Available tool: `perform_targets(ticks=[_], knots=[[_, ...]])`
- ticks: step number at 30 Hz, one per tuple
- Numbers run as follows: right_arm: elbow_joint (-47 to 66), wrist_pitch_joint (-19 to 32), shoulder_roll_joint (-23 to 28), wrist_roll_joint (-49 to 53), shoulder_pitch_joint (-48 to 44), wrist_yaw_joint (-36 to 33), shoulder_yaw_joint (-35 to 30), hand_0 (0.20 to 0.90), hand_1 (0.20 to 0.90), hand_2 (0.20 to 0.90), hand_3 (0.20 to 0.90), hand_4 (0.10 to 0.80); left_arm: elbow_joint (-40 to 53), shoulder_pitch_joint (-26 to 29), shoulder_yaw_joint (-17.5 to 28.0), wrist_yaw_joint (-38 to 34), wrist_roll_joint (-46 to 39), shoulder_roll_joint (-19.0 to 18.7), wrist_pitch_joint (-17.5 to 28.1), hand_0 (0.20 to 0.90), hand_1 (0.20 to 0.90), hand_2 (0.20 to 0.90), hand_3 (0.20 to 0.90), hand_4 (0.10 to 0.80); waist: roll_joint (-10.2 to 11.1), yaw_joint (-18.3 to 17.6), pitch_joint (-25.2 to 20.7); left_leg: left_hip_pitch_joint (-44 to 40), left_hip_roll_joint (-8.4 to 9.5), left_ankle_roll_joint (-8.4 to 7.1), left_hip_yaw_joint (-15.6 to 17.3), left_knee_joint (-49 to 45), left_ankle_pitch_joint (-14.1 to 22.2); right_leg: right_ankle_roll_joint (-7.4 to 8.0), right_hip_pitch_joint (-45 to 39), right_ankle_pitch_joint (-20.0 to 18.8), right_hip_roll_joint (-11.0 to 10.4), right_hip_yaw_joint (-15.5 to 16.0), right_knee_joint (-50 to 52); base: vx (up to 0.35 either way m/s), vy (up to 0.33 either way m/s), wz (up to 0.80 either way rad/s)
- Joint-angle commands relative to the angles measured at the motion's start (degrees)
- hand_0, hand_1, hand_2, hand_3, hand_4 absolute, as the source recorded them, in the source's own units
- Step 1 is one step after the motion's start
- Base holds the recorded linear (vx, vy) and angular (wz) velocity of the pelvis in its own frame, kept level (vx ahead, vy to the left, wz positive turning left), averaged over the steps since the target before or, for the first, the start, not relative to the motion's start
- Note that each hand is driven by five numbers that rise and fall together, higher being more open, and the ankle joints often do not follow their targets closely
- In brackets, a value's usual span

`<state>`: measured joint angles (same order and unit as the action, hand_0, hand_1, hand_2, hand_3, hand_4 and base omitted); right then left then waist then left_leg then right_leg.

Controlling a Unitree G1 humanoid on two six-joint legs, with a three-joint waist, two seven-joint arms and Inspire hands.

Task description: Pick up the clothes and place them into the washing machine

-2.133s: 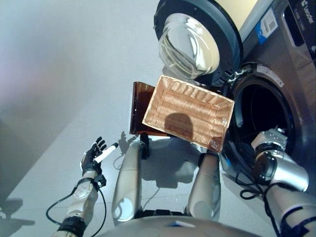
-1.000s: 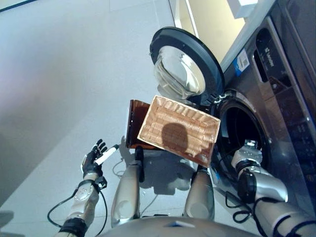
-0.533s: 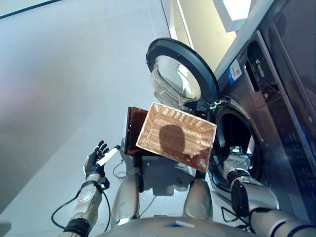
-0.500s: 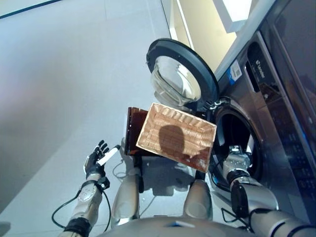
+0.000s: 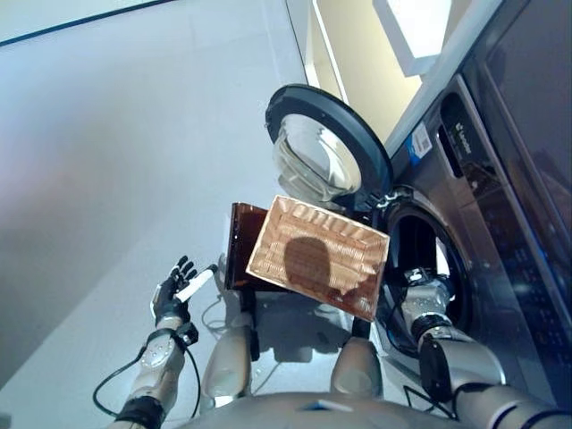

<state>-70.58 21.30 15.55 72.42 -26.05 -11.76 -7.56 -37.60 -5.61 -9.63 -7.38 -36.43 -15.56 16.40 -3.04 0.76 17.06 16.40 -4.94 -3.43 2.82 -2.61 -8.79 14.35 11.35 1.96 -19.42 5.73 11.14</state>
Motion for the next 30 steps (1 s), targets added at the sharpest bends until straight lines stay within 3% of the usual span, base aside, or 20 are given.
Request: perform_targets(ticks=[1,18,30], knots=[[2.58,0.11,-0.40,-8.02,-2.02,1.01,4.37,0.900,0.900,0.900,0.900,0.800,1.87,1.10,2.02,0.40,2.16,-3.18,4.90,0.900,0.900,0.900,0.900,0.800,2.00,2.05,-1.96,1.32,-3.84,-6.14,-2.15,-0.68,-0.10,0.65,4.39,-12.62,-5.39,-0.91,-5.41,0.000,0.000,0.00],[8.92,0.50,-9.84,-15.47,8.63,-0.82,10.90,0.900,0.900,0.900,0.900,0.800,-3.17,2.25,1.88,-2.19,3.60,-0.68,5.29,0.900,0.900,0.900,0.900,0.800,3.00,0.20,-6.62,-4.24,-4.87,-6.52,-1.04,3.95,-0.32,0.65,0.91,-13.00,-4.22,0.13,-7.33,0.036,0.004,0.01],[10.18,-2.09,-8.63,-27.89,13.88,-1.75,15.24,0.900,0.900,0.900,0.900,0.800,-5.32,1.41,2.84,-2.68,5.53,0.28,5.06,0.900,0.900,0.900,0.900,0.800,3.32,-0.40,-10.41,-8.53,-5.06,-6.60,-0.26,6.19,0.15,0.65,-2.95,-13.01,-3.74,0.77,-9.01,0.060,-0.002,-0.05]])
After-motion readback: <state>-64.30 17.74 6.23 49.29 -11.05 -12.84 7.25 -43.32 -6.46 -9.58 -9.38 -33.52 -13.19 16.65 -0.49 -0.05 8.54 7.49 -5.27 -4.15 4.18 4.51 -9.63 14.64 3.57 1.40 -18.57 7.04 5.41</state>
